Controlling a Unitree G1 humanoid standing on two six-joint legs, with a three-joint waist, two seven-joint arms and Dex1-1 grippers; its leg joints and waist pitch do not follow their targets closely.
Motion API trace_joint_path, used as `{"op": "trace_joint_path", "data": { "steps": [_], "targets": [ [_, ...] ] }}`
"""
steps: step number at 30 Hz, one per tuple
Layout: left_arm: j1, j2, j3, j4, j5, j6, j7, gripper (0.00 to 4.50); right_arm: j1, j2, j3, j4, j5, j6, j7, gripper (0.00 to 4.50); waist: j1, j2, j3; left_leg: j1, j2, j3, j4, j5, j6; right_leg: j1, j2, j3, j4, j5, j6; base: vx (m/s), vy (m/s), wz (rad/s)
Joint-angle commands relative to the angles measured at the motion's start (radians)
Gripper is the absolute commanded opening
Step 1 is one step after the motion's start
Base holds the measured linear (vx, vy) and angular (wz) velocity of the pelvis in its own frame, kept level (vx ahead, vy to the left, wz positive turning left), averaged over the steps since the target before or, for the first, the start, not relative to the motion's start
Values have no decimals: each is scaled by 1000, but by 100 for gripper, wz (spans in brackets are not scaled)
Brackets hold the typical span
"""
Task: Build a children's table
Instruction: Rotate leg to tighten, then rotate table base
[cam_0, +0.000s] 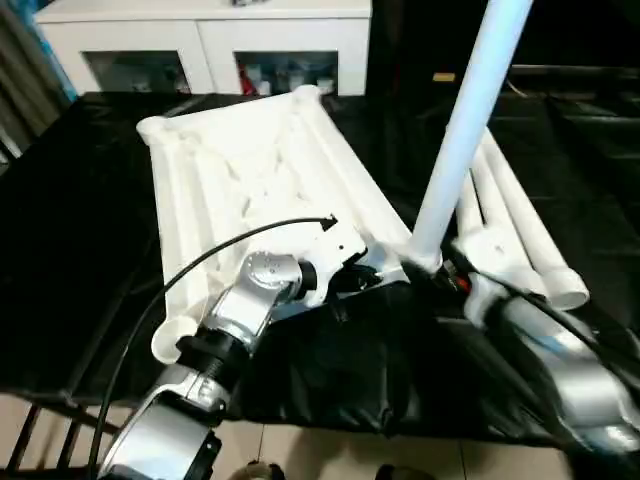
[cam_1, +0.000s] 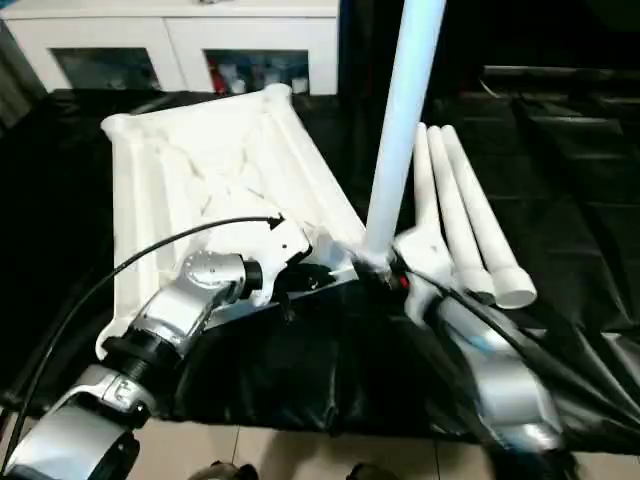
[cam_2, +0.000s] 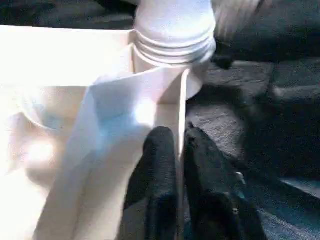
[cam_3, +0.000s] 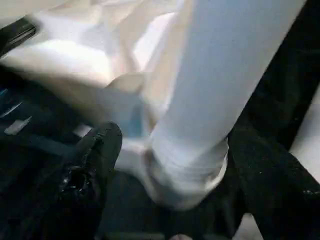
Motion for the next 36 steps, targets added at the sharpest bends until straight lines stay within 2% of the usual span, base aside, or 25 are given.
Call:
{"op": "trace_joint_path", "data": {
  "steps": [1,2,4,5,7,10,11,12,13,15,16,18,19,20,24,27,29,32,33,34,36],
  "targets": [
    [0,8,16,-17,12,-32,41,76,16,-17,26,-68,19,32,41,380,5,-23,-76,3,51,-27,-49,-133,103,63,-79,42,-62,-171,-194,0,0,0],
    [-1,9,35,-35,-1,-31,49,76,24,-27,29,-84,26,52,50,380,2,-27,-77,3,50,-27,-49,-139,102,61,-79,41,-64,-186,-193,0,0,0],
    [-5,18,66,-64,-9,-41,83,76,36,-41,37,-118,50,106,69,380,3,-26,-77,4,50,-28,-48,-137,101,62,-80,41,-64,-194,-196,0,0,0],
    [-10,42,106,-119,-30,-9,92,76,34,-29,57,-126,68,139,78,380,2,-25,-76,2,52,-28,-47,-137,97,60,-81,41,-62,-203,-199,0,0,0],
    [-12,51,119,-136,-37,-5,94,76,28,-14,64,-118,71,146,74,380,1,-23,-75,3,50,-27,-46,-136,92,56,-80,40,-64,-213,-202,0,0,0],
    [-20,94,162,-198,-43,47,111,76,-8,52,92,-41,35,124,22,380,0,-21,-73,7,48,-26,-45,-144,80,48,-76,39,-65,-234,-198,0,0,0],
    [-22,108,172,-211,-42,57,115,76,-20,71,95,-17,27,119,4,380,-2,-17,-76,6,49,-28,-46,-134,68,47,-77,40,-58,-219,-204,0,0,0],
    [-23,135,190,-234,-45,77,121,76,-39,101,96,17,16,126,-30,380,0,-20,-76,9,49,-26,-45,-129,62,47,-74,40,-57,-200,-203,0,0,0],
    [-23,140,193,-237,-45,80,123,76,-42,104,96,22,15,127,-34,380,1,-17,-78,11,50,-28,-45,-123,58,46,-76,42,-53,-186,-209,0,0,0],
    [-19,247,244,-266,-14,134,158,76,-85,161,98,96,-9,155,-107,380,-6,-15,-79,4,45,-29,-45,-107,49,48,-74,40,-45,-157,-216,0,0,0],
    [-19,247,244,-266,-14,134,158,76,-85,161,98,96,-9,155,-107,380,-5,-20,-79,8,46,-29,-44,-111,44,47,-73,41,-43,-148,-213,0,0,0],
    [12,361,253,-252,64,157,186,76,-105,189,92,119,-14,195,-161,380,-5,-15,-78,10,45,-27,-43,-112,35,46,-71,43,-42,-150,-202,0,0,0],
    [12,361,253,-252,64,157,186,76,-105,189,92,119,-14,195,-161,380,-7,-18,-76,8,44,-28,-46,-114,30,47,-72,43,-40,-157,-195,0,0,0],
    [36,406,261,-253,93,178,202,50,-112,204,76,127,0,206,-173,350,-4,-19,-76,12,47,-27,-46,-123,24,44,-75,45,-41,-170,-192,0,0,0],
    [61,472,264,-235,143,189,245,42,-127,214,66,152,1,195,-174,343,0,-12,-73,16,48,-28,-50,-164,-2,37,-73,47,-45,-208,-182,0,0,0],
    [76,508,247,-231,160,214,261,2,-146,224,57,185,-4,185,-181,300,1,-14,-71,15,48,-31,-55,-202,-23,37,-74,48,-43,-221,-176,0,0,0],
    [88,519,222,-231,163,225,241,0,-158,230,52,203,-2,178,-191,288,1,-9,-71,18,47,-31,-55,-214,-32,34,-75,49,-45,-228,-175,0,0,0],
    [108,524,192,-234,167,229,199,0,-172,239,44,219,5,179,-198,256,1,-14,-72,15,46,-32,-56,-217,-34,37,-76,50,-46,-227,-173,0,0,0],
    [114,524,184,-234,165,229,183,0,-176,241,44,224,7,178,-197,256,2,-9,-75,17,46,-32,-54,-212,-35,37,-77,50,-44,-220,-175,0,0,0],
    [128,528,159,-228,170,223,147,0,-186,241,45,240,8,169,-191,245,1,-12,-74,15,45,-32,-54,-207,-33,37,-77,51,-44,-207,-180,0,0,0],
    [138,532,138,-220,176,221,121,0,-200,242,48,262,6,151,-185,235,0,-8,-77,14,45,-32,-52,-201,-34,40,-78,50,-41,-192,-186,0,0,0]
  ]
}}
